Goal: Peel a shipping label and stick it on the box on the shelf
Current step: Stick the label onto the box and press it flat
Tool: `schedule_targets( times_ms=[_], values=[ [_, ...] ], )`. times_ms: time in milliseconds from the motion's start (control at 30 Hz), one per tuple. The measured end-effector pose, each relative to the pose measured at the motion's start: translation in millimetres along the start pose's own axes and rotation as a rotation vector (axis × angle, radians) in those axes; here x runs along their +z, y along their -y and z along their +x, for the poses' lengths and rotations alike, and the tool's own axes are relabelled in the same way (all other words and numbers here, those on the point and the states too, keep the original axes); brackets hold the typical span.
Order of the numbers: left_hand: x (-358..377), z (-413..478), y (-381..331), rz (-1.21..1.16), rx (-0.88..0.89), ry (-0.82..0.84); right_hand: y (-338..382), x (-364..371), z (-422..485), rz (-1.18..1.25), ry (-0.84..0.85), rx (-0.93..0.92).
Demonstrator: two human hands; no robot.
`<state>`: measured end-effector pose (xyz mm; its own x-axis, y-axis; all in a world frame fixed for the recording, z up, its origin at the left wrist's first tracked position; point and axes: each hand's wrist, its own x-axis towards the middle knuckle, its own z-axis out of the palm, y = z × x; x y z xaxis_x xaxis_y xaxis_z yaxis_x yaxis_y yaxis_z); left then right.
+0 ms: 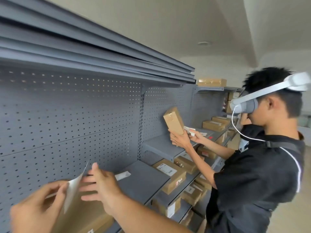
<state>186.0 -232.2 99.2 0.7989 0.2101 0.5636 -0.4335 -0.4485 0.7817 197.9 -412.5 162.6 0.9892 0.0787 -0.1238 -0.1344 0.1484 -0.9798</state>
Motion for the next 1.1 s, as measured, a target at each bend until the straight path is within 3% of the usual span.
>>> schedule_targets(
  times_ms=[133,200,467,633,933,1100],
  values=[
    [-4,-8,-53,0.136,0.323,0.038,1,-1,-13,-0.006,-0.052,-0.009],
    [-4,-10,-55,0.107,0.393,0.057,-1,-2,-19,-0.023,-0.072,-0.031],
    [-20,-15,-54,0.094,0.304,0.262,-9,0,-22,-0.11,-0.196,-0.151],
    [-34,-5,-49,0.097,0.134,0.12,-2,-5,-31,-0.104,-0.199,-0.195],
    [-39,3,-67,0.006,-0.019,0.232,-2,-5,-43,-0.123,-0.095,-0.292],
    [-34,4,-75,-0.092,-0.089,0.203,-1,-5,-42,-0.123,-0.081,-0.319]
  ],
)
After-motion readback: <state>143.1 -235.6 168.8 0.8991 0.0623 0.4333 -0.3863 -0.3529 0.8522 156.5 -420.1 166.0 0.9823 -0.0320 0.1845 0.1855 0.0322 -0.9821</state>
